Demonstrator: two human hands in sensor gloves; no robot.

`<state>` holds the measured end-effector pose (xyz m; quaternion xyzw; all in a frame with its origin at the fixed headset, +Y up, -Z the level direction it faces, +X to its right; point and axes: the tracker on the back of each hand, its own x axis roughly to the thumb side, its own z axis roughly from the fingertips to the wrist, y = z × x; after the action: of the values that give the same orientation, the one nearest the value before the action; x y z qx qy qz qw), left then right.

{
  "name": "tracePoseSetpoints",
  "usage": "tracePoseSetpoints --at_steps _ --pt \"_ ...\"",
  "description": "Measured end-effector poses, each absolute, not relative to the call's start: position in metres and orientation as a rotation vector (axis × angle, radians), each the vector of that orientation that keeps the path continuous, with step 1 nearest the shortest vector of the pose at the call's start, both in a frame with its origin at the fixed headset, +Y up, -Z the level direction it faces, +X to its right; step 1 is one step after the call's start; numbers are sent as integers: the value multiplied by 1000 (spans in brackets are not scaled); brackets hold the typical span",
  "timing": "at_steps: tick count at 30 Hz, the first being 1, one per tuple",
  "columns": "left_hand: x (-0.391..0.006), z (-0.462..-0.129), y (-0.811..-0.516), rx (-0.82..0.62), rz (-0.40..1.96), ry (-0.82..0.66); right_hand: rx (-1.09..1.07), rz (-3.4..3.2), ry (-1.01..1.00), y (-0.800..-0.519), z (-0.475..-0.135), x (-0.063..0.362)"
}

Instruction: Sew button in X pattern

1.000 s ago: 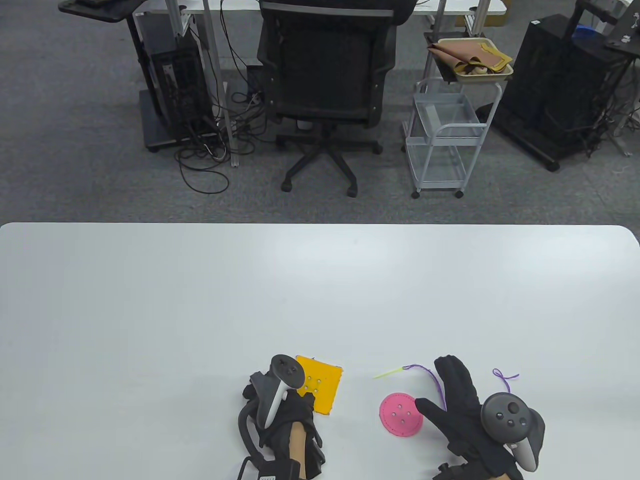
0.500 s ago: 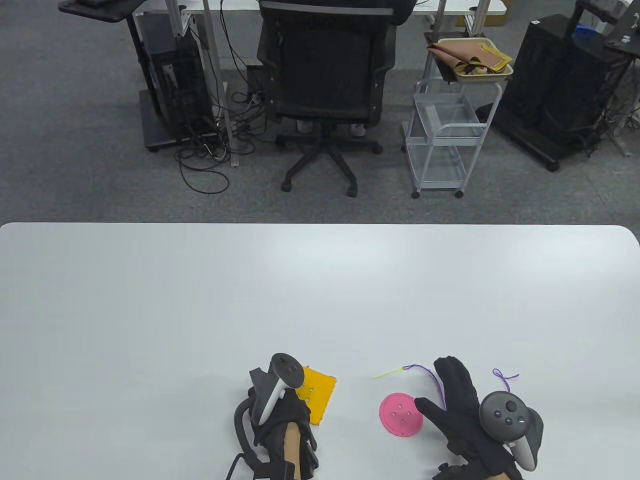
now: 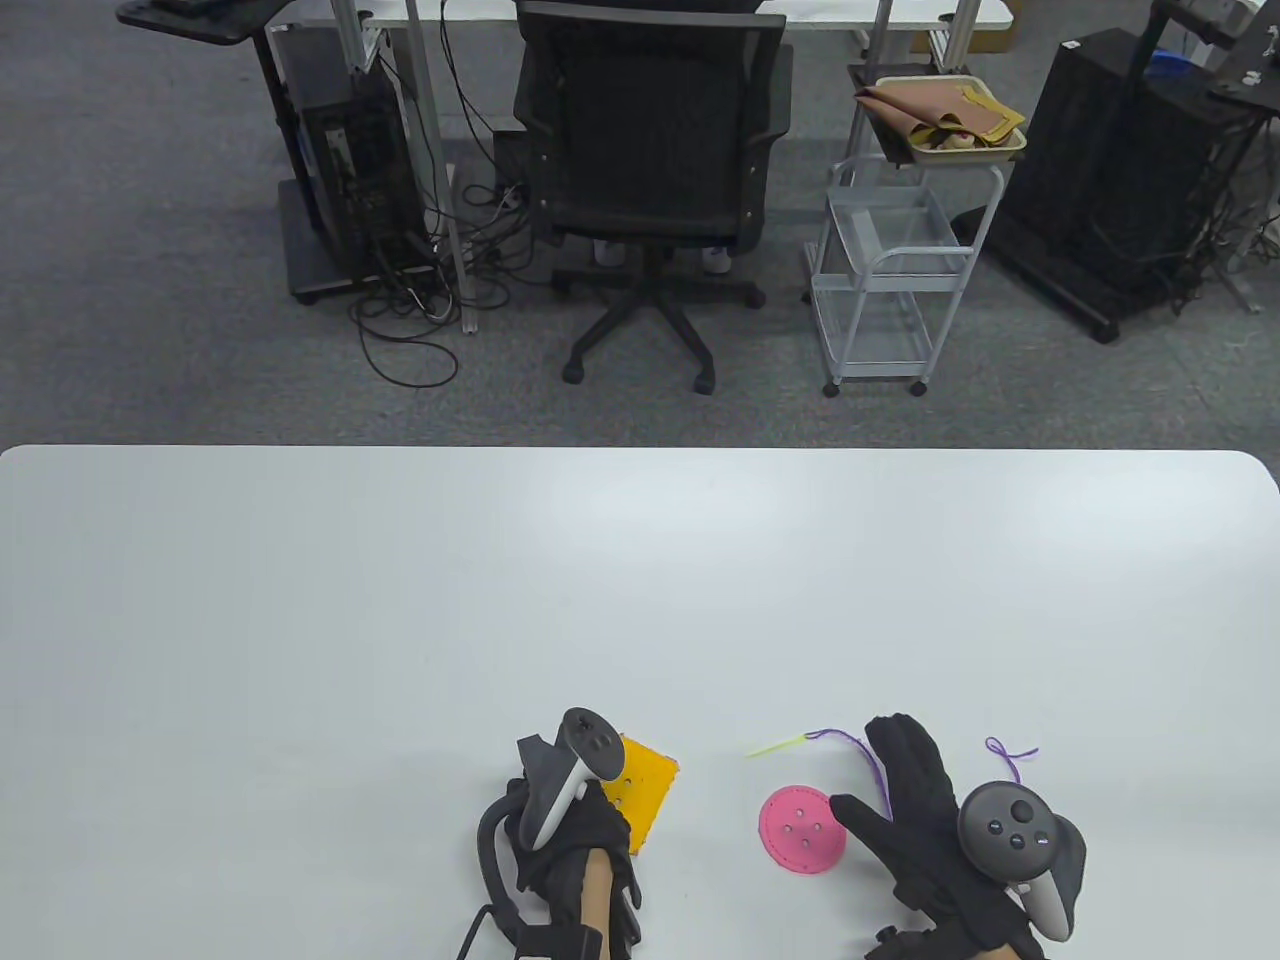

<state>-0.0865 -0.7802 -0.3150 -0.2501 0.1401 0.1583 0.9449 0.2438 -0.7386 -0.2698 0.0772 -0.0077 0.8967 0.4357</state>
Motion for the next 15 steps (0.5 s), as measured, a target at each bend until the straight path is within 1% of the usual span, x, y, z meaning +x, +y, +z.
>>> tracePoseSetpoints --at_steps 7,15 --pt "-78 -316 -777 -496 219 269 186 2233 -15 -739 -270 244" --pt "-82 -318 -776 -489 246 283 171 2224 0 -740 -271 245"
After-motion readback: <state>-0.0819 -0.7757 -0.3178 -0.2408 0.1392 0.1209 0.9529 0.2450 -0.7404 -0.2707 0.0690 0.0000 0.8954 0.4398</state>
